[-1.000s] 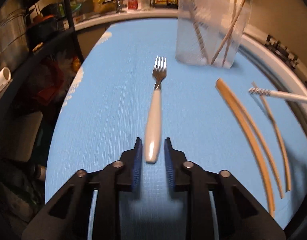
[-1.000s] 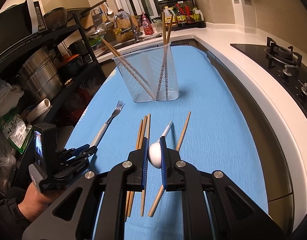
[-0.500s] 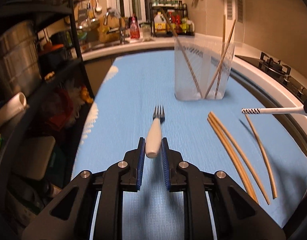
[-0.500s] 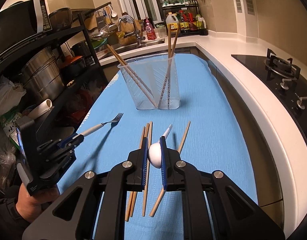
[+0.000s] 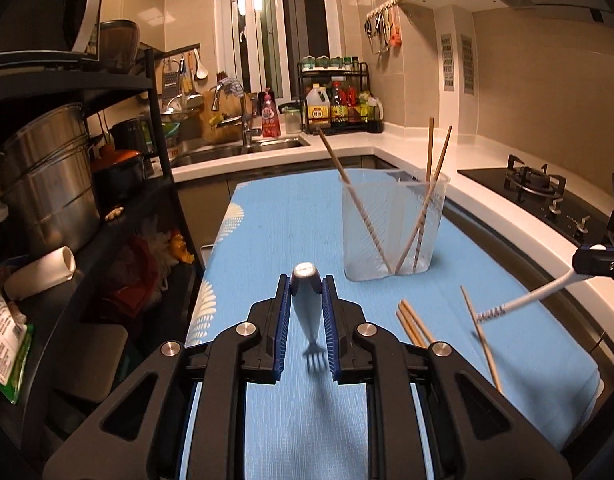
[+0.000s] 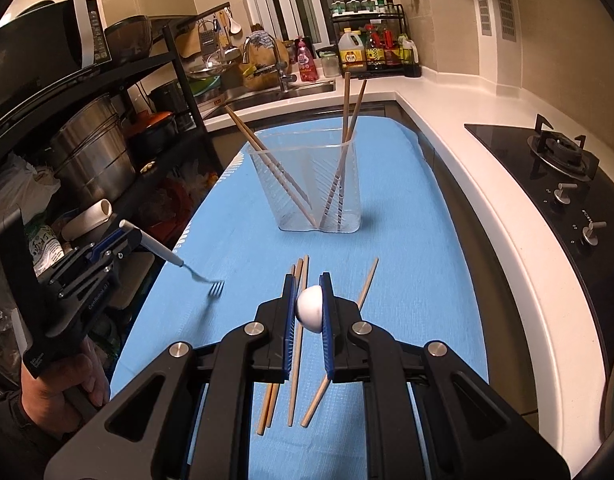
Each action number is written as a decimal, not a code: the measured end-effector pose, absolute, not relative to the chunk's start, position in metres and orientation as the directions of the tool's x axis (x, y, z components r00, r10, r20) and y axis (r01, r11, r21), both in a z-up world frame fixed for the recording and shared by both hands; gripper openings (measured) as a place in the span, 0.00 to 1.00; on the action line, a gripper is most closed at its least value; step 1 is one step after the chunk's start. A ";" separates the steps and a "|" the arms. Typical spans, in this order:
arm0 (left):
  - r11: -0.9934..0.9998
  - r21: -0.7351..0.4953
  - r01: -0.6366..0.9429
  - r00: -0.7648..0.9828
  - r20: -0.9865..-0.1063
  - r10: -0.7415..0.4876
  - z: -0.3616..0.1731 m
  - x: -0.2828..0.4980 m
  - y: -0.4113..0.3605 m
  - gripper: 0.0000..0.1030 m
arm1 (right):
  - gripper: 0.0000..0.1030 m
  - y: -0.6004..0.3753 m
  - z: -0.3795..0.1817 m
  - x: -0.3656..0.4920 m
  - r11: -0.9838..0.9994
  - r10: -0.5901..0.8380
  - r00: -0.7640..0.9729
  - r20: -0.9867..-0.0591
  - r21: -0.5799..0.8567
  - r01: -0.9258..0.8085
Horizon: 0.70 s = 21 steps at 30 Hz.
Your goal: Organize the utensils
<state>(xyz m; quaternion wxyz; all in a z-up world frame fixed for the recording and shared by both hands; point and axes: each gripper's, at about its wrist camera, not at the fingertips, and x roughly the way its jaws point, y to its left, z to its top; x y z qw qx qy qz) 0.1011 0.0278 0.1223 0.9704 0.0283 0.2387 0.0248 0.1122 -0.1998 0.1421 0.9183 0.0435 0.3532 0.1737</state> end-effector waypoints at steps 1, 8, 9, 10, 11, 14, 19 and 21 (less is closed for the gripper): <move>0.997 0.064 -0.034 0.887 -0.458 0.059 0.126 0.101 0.028 0.15 | 0.12 -0.200 0.144 0.113 0.937 0.346 0.690 -0.636 0.197 -0.288; 0.999 0.037 -0.015 0.900 -0.436 0.030 0.145 0.102 0.025 0.14 | 0.12 -0.202 0.155 0.118 0.940 0.339 0.691 -0.639 0.194 -0.282; 1.000 0.029 -0.012 0.900 -0.436 0.023 0.147 0.102 0.025 0.13 | 0.12 -0.201 0.156 0.119 0.939 0.340 0.690 -0.639 0.195 -0.282; 1.000 0.022 -0.007 0.900 -0.435 0.016 0.149 0.102 0.024 0.13 | 0.12 -0.201 0.158 0.121 0.939 0.341 0.690 -0.639 0.197 -0.282; 1.000 0.014 0.000 0.900 -0.436 0.007 0.151 0.103 0.023 0.09 | 0.12 -0.200 0.160 0.122 0.938 0.343 0.690 -0.638 0.199 -0.283; 1.000 -0.008 0.011 0.899 -0.437 -0.013 0.154 0.108 0.021 0.00 | 0.12 -0.197 0.165 0.127 0.939 0.341 0.689 -0.639 0.190 -0.288; 0.999 -0.035 0.026 0.887 -0.460 -0.040 0.148 0.122 0.020 0.00 | 0.12 -0.194 0.166 0.135 0.939 0.339 0.681 -0.649 0.189 -0.288; 0.998 -0.059 0.029 0.882 -0.468 -0.054 0.145 0.125 0.024 0.00 | 0.12 -0.194 0.166 0.135 0.940 0.335 0.683 -0.649 0.186 -0.285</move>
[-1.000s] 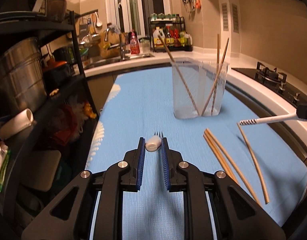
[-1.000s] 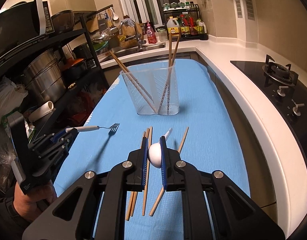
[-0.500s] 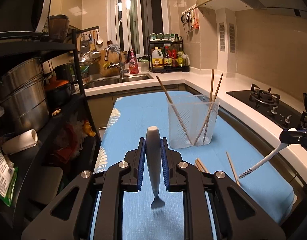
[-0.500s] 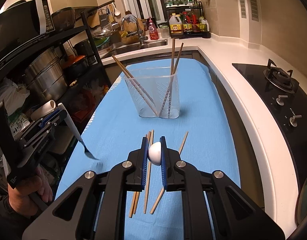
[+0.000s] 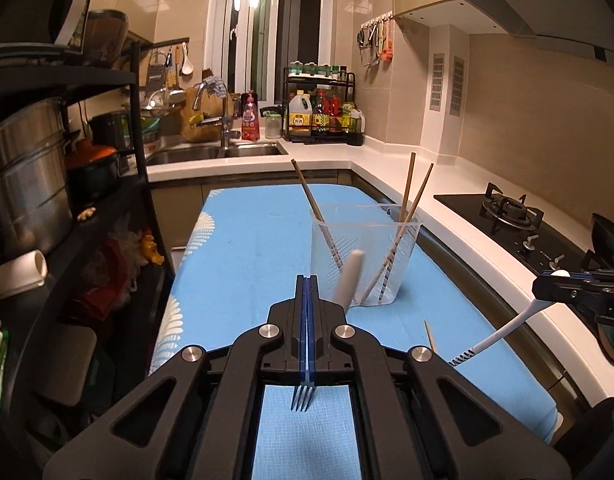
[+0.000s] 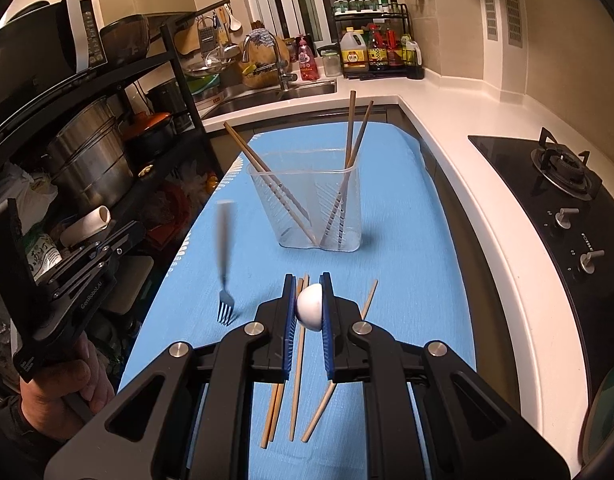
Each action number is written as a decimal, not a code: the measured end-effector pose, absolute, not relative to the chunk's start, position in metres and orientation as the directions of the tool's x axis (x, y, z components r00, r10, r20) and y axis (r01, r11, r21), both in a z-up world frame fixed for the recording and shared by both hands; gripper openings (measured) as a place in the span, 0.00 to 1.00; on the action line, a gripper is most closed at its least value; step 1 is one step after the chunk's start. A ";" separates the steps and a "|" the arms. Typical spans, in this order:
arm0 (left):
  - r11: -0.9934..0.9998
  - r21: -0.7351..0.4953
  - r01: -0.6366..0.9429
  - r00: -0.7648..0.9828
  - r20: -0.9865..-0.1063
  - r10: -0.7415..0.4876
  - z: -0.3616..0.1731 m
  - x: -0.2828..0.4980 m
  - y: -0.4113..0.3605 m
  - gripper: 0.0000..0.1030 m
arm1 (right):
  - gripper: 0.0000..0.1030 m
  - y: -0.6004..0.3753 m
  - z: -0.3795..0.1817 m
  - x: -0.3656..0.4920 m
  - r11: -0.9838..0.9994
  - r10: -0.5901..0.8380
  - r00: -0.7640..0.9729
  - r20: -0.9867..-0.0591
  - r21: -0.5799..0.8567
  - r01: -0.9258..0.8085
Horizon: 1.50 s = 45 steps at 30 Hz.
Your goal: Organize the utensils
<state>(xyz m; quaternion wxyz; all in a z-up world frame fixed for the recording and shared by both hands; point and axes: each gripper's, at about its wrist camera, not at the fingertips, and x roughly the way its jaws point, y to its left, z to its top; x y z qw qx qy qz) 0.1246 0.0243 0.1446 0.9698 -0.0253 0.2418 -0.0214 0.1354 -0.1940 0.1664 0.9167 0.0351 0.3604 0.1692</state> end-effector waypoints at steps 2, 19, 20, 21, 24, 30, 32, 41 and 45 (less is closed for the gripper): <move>0.996 -0.087 0.027 0.872 -0.485 -0.066 0.137 0.128 0.030 0.00 | 0.12 -0.195 0.165 0.138 0.940 0.336 0.682 -0.649 0.189 -0.283; 0.974 -0.196 0.110 0.671 -0.709 -0.218 0.025 0.209 0.042 0.19 | 0.12 -0.217 0.132 0.148 0.924 0.381 0.687 -0.618 0.265 -0.275; 0.974 -0.193 0.122 0.669 -0.708 -0.225 0.024 0.212 0.039 0.22 | 0.12 -0.218 0.130 0.150 0.924 0.381 0.688 -0.618 0.267 -0.272; 0.972 -0.188 0.142 0.668 -0.706 -0.234 0.024 0.214 0.033 0.29 | 0.12 -0.219 0.129 0.151 0.924 0.381 0.689 -0.616 0.271 -0.270; 0.966 -0.150 0.210 0.657 -0.710 -0.253 0.026 0.224 0.011 0.33 | 0.12 -0.223 0.126 0.153 0.921 0.389 0.690 -0.610 0.284 -0.268; 0.951 -0.076 0.301 0.590 -0.768 -0.248 0.014 0.253 -0.028 0.33 | 0.12 -0.225 0.127 0.154 0.915 0.401 0.693 -0.599 0.295 -0.275; 0.950 -0.067 0.304 0.568 -0.788 -0.238 0.007 0.262 -0.031 0.33 | 0.12 -0.225 0.127 0.154 0.914 0.405 0.692 -0.598 0.296 -0.279; 0.947 -0.018 0.322 0.529 -0.826 -0.196 0.000 0.266 -0.042 0.14 | 0.12 -0.224 0.127 0.156 0.917 0.398 0.689 -0.605 0.291 -0.274; 0.949 -0.037 0.313 0.529 -0.823 -0.206 0.011 0.248 -0.033 0.11 | 0.12 -0.225 0.126 0.156 0.919 0.392 0.692 -0.606 0.291 -0.266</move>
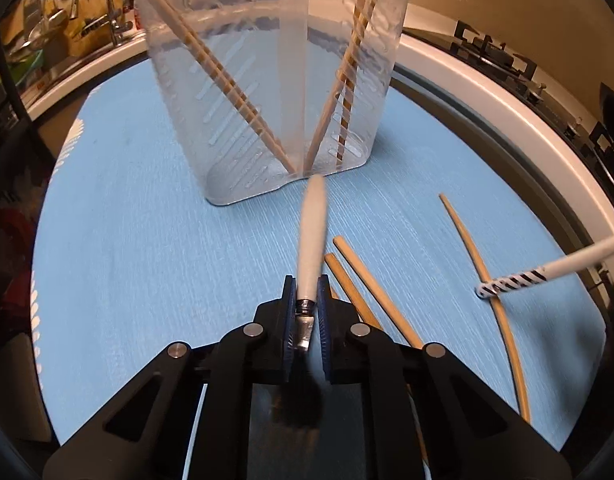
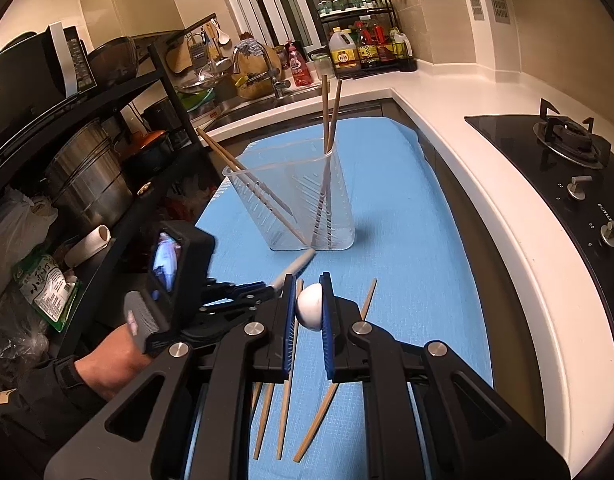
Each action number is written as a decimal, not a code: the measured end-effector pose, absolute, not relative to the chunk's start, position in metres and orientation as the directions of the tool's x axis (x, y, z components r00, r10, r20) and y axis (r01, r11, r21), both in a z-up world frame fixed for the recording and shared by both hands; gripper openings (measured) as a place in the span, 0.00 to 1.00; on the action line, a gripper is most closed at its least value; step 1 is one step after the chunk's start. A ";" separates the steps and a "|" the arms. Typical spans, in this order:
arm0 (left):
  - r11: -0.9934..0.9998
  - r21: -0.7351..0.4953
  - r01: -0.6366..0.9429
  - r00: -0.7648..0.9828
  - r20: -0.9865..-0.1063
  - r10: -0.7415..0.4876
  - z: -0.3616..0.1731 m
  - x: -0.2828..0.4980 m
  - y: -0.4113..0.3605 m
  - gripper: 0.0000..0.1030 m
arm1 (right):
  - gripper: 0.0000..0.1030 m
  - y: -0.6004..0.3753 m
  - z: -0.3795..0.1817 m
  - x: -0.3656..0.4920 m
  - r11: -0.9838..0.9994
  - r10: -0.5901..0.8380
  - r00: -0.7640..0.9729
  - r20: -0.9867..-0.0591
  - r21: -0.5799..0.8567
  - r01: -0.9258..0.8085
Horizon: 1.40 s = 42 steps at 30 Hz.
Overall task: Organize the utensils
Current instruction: 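Carry the fork with the left tool over the container while the right tool carries the spoon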
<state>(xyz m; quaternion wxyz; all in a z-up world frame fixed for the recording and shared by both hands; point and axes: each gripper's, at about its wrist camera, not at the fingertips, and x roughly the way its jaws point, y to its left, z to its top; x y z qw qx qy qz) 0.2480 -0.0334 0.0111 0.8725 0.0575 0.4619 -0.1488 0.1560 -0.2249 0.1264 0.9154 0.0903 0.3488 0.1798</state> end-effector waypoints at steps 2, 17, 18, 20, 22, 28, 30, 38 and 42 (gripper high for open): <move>0.959 -0.054 0.280 0.508 -0.839 -0.195 0.015 0.240 -0.026 0.10 | 0.12 -0.226 0.125 0.156 0.918 0.393 0.692 -0.605 0.296 -0.263; 0.977 -0.004 0.214 0.514 -0.850 -0.116 0.005 0.235 -0.035 0.16 | 0.12 -0.224 0.125 0.155 0.918 0.393 0.692 -0.606 0.296 -0.263; 0.978 0.013 0.209 0.519 -0.849 -0.100 0.004 0.237 -0.037 0.17 | 0.12 -0.223 0.124 0.155 0.919 0.391 0.692 -0.607 0.292 -0.264; 0.979 0.007 0.205 0.497 -0.862 -0.098 -0.003 0.243 -0.039 0.17 | 0.12 -0.222 0.125 0.155 0.921 0.387 0.693 -0.608 0.287 -0.262; 0.980 -0.003 0.200 0.509 -0.854 -0.106 -0.004 0.244 -0.037 0.19 | 0.12 -0.222 0.125 0.155 0.923 0.383 0.694 -0.609 0.286 -0.258; 0.979 -0.036 0.203 0.512 -0.848 -0.138 0.003 0.243 -0.031 0.17 | 0.12 -0.216 0.131 0.151 0.929 0.369 0.702 -0.609 0.263 -0.260; 0.977 -0.042 0.209 0.543 -0.826 -0.151 0.018 0.234 -0.031 0.17 | 0.12 -0.215 0.134 0.150 0.932 0.363 0.707 -0.607 0.254 -0.260; 0.977 -0.078 0.197 0.663 -0.724 -0.191 0.092 0.196 -0.018 0.17 | 0.12 -0.209 0.157 0.138 0.937 0.349 0.729 -0.588 0.220 -0.271; 0.981 -0.069 0.181 0.719 -0.671 -0.180 0.123 0.179 -0.015 0.17 | 0.12 -0.206 0.176 0.134 0.938 0.347 0.745 -0.570 0.202 -0.282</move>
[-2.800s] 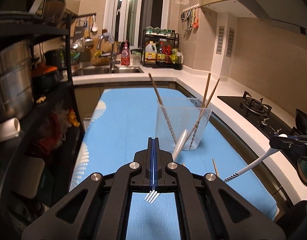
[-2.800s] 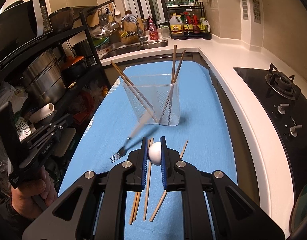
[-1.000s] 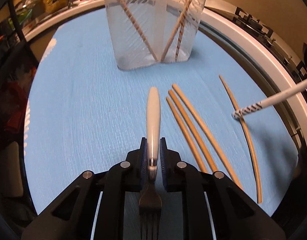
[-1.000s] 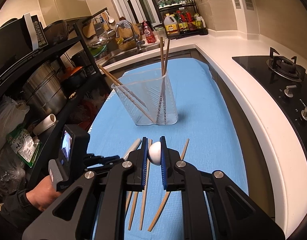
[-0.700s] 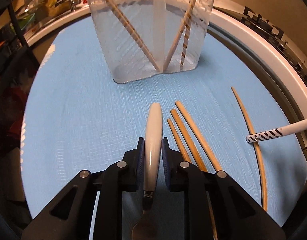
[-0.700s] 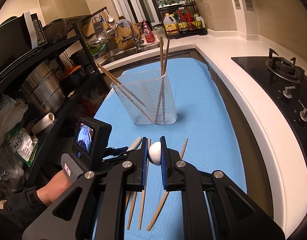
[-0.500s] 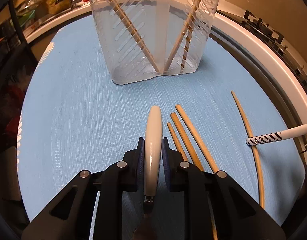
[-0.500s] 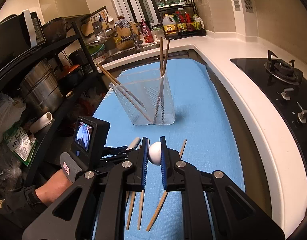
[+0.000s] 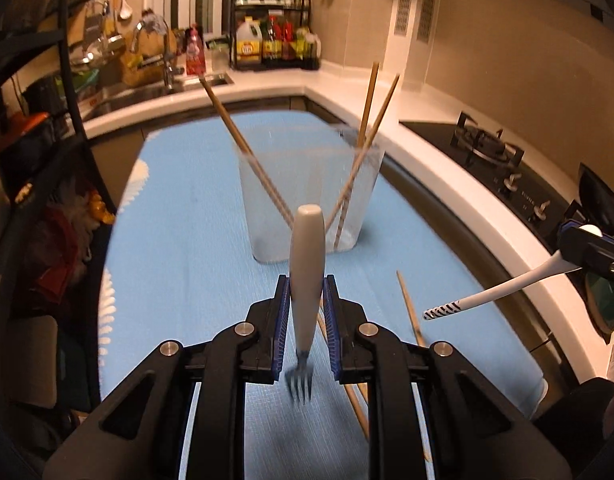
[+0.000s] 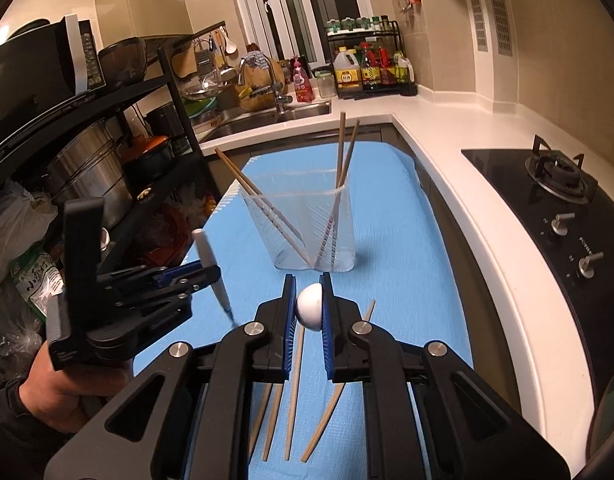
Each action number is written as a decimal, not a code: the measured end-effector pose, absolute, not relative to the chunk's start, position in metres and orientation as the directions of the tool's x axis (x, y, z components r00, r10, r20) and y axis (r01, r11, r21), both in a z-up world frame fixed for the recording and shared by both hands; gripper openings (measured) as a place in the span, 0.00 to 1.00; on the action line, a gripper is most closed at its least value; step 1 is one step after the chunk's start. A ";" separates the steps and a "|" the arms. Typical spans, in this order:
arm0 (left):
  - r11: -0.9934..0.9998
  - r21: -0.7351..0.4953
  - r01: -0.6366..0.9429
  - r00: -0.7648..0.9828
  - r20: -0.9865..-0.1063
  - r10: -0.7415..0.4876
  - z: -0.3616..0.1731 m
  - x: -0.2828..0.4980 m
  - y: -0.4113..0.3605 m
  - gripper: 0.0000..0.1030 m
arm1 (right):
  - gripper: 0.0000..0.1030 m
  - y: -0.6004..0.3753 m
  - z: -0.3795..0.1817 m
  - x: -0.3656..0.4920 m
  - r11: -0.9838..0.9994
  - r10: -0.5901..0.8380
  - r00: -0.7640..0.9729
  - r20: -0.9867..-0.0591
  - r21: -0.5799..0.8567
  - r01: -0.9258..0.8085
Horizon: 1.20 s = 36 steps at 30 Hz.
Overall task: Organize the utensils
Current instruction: 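Carry the fork with the left tool over the container while the right tool carries the spoon, then open the left tool to drop the fork in the container while the right tool releases the spoon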
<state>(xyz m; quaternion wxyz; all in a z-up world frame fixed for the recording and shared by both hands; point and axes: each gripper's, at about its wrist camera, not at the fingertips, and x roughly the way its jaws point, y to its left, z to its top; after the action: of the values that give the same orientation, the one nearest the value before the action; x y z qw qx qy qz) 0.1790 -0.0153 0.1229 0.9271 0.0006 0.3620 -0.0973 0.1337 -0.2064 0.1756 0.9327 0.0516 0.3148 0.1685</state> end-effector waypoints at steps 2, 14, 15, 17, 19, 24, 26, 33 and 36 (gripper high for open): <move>0.983 -0.069 0.171 0.745 -0.644 -0.175 0.136 0.172 -0.013 0.16 | 0.12 -0.206 0.184 0.133 0.938 0.346 0.751 -0.562 0.197 -0.284; 0.986 -0.064 0.152 0.788 -0.594 -0.160 0.190 0.176 -0.013 0.16 | 0.12 -0.196 0.234 0.161 0.932 0.360 0.758 -0.543 0.179 -0.315; 0.986 -0.063 0.152 0.789 -0.594 -0.159 0.194 0.178 -0.013 0.16 | 0.12 -0.194 0.238 0.164 0.930 0.364 0.757 -0.543 0.179 -0.320; 0.986 -0.062 0.157 0.787 -0.595 -0.162 0.202 0.181 -0.014 0.16 | 0.12 -0.189 0.249 0.174 0.926 0.374 0.754 -0.540 0.173 -0.336; 0.984 -0.068 0.165 0.789 -0.589 -0.174 0.212 0.186 -0.014 0.16 | 0.12 -0.185 0.260 0.184 0.925 0.376 0.755 -0.538 0.169 -0.341; 0.980 -0.056 0.192 0.811 -0.553 -0.191 0.249 0.209 -0.022 0.16 | 0.12 -0.175 0.285 0.216 0.915 0.400 0.752 -0.524 0.179 -0.361; 0.977 -0.061 0.204 0.818 -0.538 -0.205 0.261 0.221 -0.024 0.16 | 0.12 -0.174 0.293 0.233 0.916 0.398 0.756 -0.520 0.181 -0.357; 0.981 -0.047 0.191 0.844 -0.502 -0.188 0.268 0.277 -0.030 0.16 | 0.11 -0.169 0.286 0.291 0.923 0.383 0.756 -0.531 0.186 -0.338; 0.981 -0.051 0.188 0.844 -0.502 -0.188 0.252 0.297 -0.028 0.16 | 0.11 -0.163 0.264 0.309 0.923 0.382 0.734 -0.561 0.186 -0.338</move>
<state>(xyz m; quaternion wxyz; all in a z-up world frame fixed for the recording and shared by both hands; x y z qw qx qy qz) 0.2969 -0.0285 0.2518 0.9602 0.0001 0.2616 -0.0981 0.3090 -0.1632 0.2641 0.9305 0.0359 0.3089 0.1935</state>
